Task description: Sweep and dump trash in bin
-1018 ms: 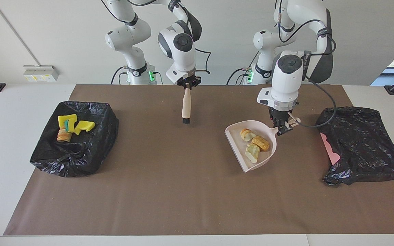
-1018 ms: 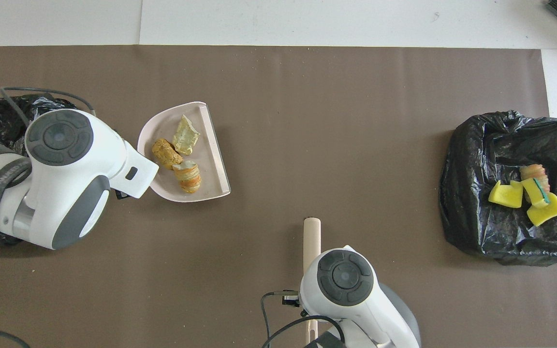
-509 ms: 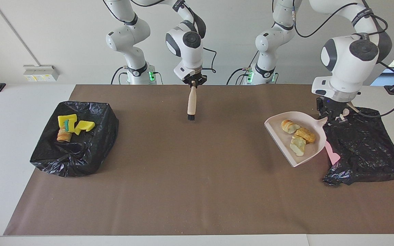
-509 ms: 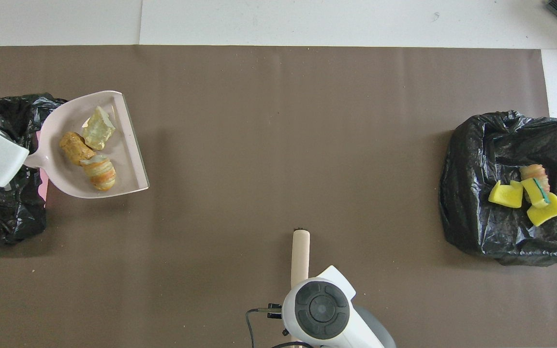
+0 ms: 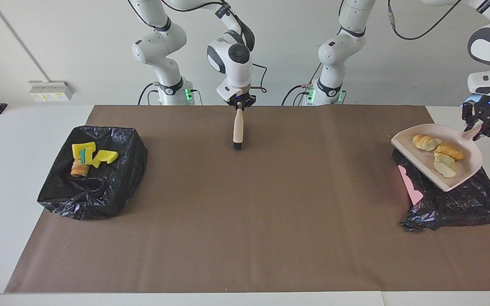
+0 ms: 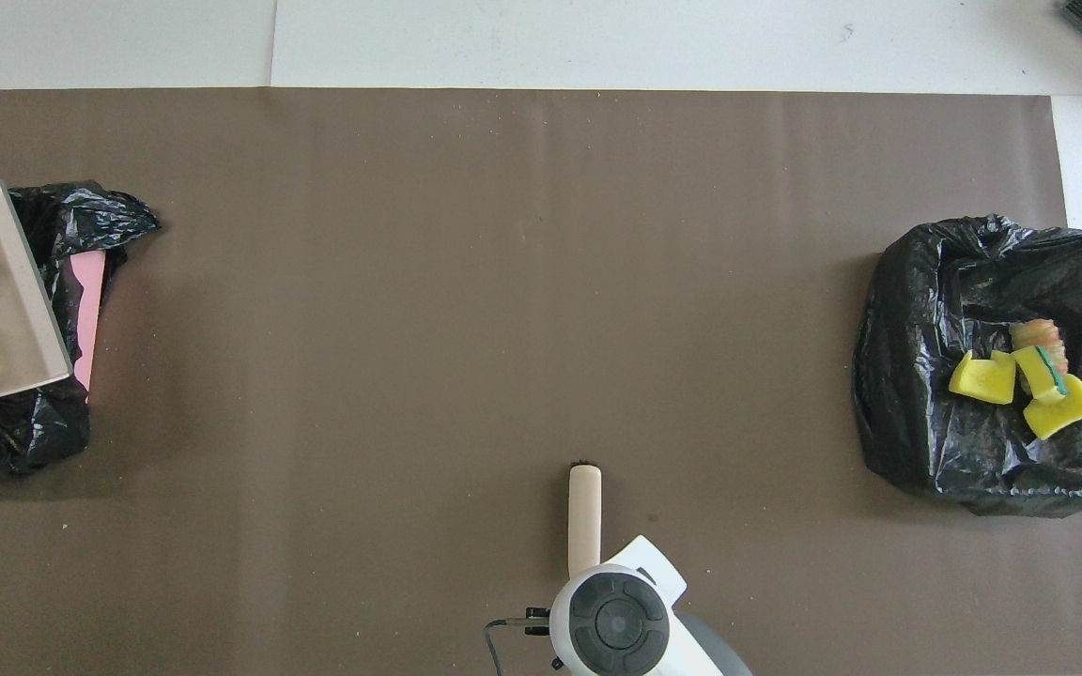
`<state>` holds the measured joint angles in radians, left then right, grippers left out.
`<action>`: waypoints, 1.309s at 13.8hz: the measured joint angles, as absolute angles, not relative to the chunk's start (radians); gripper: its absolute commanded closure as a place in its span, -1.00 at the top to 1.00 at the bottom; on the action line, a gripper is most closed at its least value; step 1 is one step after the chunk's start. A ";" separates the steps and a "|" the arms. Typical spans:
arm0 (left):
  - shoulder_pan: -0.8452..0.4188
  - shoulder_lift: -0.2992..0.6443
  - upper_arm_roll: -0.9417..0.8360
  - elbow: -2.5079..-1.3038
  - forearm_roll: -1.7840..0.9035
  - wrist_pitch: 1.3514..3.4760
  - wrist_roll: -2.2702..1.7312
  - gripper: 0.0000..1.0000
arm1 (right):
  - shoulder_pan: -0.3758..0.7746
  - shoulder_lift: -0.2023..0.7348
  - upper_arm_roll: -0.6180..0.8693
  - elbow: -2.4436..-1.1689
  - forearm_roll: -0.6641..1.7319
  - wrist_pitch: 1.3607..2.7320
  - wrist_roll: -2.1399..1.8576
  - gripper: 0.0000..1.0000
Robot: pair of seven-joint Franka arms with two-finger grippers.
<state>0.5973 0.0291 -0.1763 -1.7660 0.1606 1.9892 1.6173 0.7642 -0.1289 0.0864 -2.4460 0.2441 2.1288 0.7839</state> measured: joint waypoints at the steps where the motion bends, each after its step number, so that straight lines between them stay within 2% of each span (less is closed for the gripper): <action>1: 0.598 0.031 -0.144 -1.765 0.204 2.041 1.653 -1.00 | 0.765 -0.129 0.086 -2.448 0.244 2.129 0.774 -1.00; 6: 0.594 0.073 -0.116 -1.762 0.497 2.163 1.692 -1.00 | 0.765 -0.129 0.086 -2.459 0.244 2.129 0.683 -1.00; 12: 0.562 0.107 -0.123 -1.761 0.752 2.101 1.673 -1.00 | 0.764 -0.124 0.084 -2.462 0.245 2.146 0.708 -1.00; 13: 0.545 0.106 -0.123 -1.758 0.776 2.061 1.632 -1.00 | 0.764 -0.124 0.084 -2.462 0.245 2.147 0.709 -0.61; 14: 0.529 0.105 -0.123 -1.756 0.800 2.020 1.576 -1.00 | 0.764 -0.124 0.084 -2.462 0.245 2.147 0.709 0.74; 15: 0.514 0.102 -0.123 -1.754 0.827 1.982 1.529 -1.00 | 0.764 -0.123 0.084 -2.461 0.245 2.147 0.709 1.00; 18: 0.487 0.092 -0.124 -1.746 0.894 1.919 1.487 -1.00 | 0.759 -0.114 0.083 -2.437 0.245 2.148 0.709 1.00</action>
<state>0.4872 0.0925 -0.1236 -1.7458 0.8938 1.9189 1.4865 0.7593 -0.1138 0.0833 -2.4374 0.2454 2.1478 0.7089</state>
